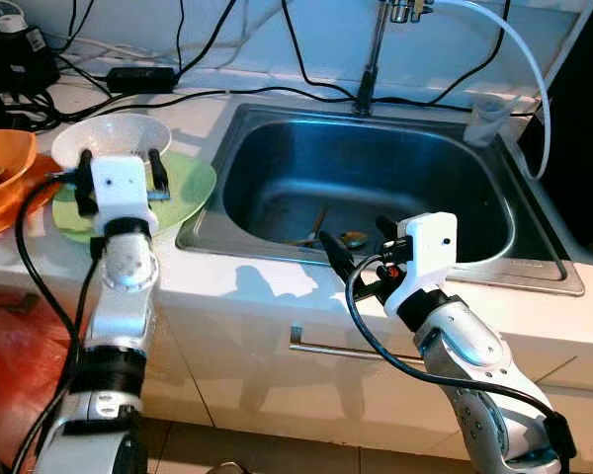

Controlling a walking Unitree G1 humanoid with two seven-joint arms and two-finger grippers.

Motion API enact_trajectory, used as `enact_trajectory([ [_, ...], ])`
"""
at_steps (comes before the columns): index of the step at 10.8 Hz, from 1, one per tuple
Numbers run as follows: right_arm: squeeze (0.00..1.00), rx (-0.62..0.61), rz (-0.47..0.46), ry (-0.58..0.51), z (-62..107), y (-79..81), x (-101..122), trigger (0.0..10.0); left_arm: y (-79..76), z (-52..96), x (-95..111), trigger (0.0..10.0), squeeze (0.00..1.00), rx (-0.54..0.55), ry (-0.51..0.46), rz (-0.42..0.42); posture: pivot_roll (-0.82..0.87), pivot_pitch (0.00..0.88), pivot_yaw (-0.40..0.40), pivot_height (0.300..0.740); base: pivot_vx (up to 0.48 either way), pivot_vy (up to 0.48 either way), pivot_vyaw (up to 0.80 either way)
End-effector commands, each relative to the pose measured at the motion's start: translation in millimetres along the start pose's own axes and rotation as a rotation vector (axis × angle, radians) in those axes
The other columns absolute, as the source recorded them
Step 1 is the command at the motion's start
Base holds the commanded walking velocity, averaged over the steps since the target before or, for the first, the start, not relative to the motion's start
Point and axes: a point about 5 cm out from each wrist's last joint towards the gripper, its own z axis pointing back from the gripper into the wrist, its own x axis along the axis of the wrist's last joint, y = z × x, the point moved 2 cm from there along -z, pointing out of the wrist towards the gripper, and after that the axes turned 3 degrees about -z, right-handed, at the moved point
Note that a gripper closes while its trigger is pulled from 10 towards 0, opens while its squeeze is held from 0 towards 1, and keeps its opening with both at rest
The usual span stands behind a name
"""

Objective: Kitchen organization

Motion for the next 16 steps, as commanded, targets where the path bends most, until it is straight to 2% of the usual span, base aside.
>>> enact_trajectory([
  [1, 0.00, 0.005, 0.006, 0.000, 0.6, 0.5, 1.3, 10.0, 3.8, -4.3, 3.6, 10.0, 0.00, 0.025, 0.001, -0.005, 0.04, 0.046, -0.015, 0.740, 0.000, 0.000, 0.00],
  [3, 0.00, 0.007, 0.000, 0.001, 1.3, 1.2, 1.0, 10.0, 6.6, -2.3, 27.4, 10.0, 0.00, 0.031, -0.097, -0.021, 0.05, 0.048, -0.016, 0.740, 0.000, 0.000, 0.00],
  [4, 0.00, 0.054, -0.008, -0.005, 0.6, 6.3, 1.8, 10.0, 9.3, -0.6, 31.0, 10.0, 0.00, 0.049, -0.106, -0.027, 0.05, 0.049, -0.019, 0.740, 0.000, 0.000, 0.00],
  [5, 0.00, 0.112, -0.022, -0.017, 0.1, 12.2, 4.0, 10.0, 14.4, 1.4, 26.9, 10.0, 0.00, 0.086, -0.091, -0.051, 0.05, 0.047, -0.019, 0.740, 0.000, 0.000, 0.00],
  [6, 0.00, 0.167, -0.026, -0.031, -0.3, 17.9, 6.7, 10.0, 27.5, 2.2, 20.7, 10.0, 0.00, 0.166, -0.065, -0.102, 0.06, 0.046, -0.020, 0.740, 0.000, 0.000, 0.00],
  [8, 0.00, 0.261, -0.043, -0.067, 0.6, 28.2, 13.1, 10.0, 33.0, 4.0, 21.0, 10.0, 0.00, 0.175, -0.063, -0.122, 0.07, 0.049, -0.020, 0.740, 0.000, 0.000, 0.00],
  [9, 0.00, 0.360, -0.095, -0.075, 0.3, 37.3, 17.4, 10.0, 39.8, 4.5, 12.3, 10.0, 0.00, 0.180, -0.033, -0.134, 0.07, 0.050, -0.020, 0.740, 0.000, 0.000, 0.00],
  [10, 0.00, 0.382, -0.099, -0.075, -0.3, 39.0, 18.4, 10.0, 41.4, 5.3, 11.4, 10.0, 0.00, 0.186, -0.027, -0.137, 0.07, 0.050, -0.020, 0.740, 0.000, 0.000, 0.00],
  [11, 0.00, 0.400, -0.089, -0.075, -4.3, 41.4, 19.2, 10.0, 43.1, 7.8, 13.4, 10.0, 0.00, 0.201, -0.029, -0.135, 0.08, 0.051, -0.023, 0.740, 0.000, 0.000, 0.00],
  [14, 0.00, 0.411, -0.072, -0.068, -7.2, 41.3, 18.5, 10.0, 51.0, 6.6, 0.7, 10.0, 0.00, 0.223, 0.059, -0.089, 0.08, 0.055, -0.028, 0.740, 0.000, 0.000, 0.00],
  [16, 0.00, 0.413, -0.071, -0.060, -6.7, 43.9, 16.4, 10.0, 48.9, -1.1, -12.7, 10.0, 0.00, 0.200, 0.136, -0.004, 0.07, 0.060, -0.027, 0.740, 0.000, 0.000, 0.00],
])
